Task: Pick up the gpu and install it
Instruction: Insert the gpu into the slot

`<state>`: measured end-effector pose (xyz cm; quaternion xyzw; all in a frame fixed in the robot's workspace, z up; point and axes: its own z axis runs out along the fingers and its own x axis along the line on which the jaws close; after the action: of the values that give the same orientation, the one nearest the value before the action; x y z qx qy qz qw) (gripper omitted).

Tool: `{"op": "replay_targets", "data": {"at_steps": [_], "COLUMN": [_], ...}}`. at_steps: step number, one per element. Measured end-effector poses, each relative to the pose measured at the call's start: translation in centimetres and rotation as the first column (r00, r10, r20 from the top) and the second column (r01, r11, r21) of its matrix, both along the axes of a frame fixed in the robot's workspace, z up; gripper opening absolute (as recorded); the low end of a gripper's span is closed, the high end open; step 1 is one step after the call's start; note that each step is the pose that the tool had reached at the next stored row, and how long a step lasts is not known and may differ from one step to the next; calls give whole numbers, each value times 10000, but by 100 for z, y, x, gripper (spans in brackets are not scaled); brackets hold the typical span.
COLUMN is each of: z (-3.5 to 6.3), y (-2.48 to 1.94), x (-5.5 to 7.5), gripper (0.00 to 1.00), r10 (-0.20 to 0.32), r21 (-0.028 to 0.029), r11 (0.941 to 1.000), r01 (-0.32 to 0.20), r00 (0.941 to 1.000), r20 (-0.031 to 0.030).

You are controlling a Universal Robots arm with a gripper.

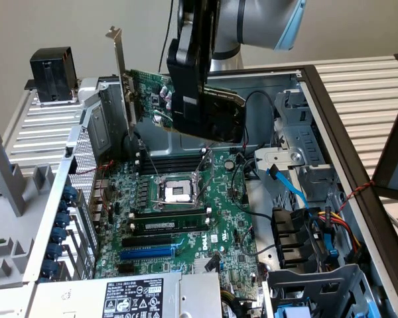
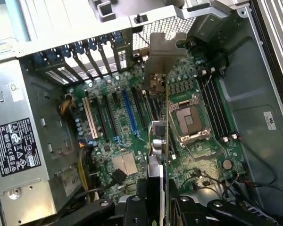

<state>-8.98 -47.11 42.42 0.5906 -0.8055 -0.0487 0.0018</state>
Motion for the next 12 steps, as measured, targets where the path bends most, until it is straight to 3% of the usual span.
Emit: {"op": "replay_targets", "data": {"at_steps": [3,7,8,9,12], "z": [-8,-61,-76,-107,-162], "y": [3,40,61,116,206], "x": [-13,-15,-19,-29,-60], "gripper": [27,27,27,27,27], "r10": [342,809,857,916,1038], "r21": [0,-7,-8,-12,-21], "r11": [9994,9967,9963,9958,9946], "r01": [-342,-809,-857,-916,-1038], "r00": [9994,9967,9963,9957,9944], "r20": [4,79,109,153,198]}}
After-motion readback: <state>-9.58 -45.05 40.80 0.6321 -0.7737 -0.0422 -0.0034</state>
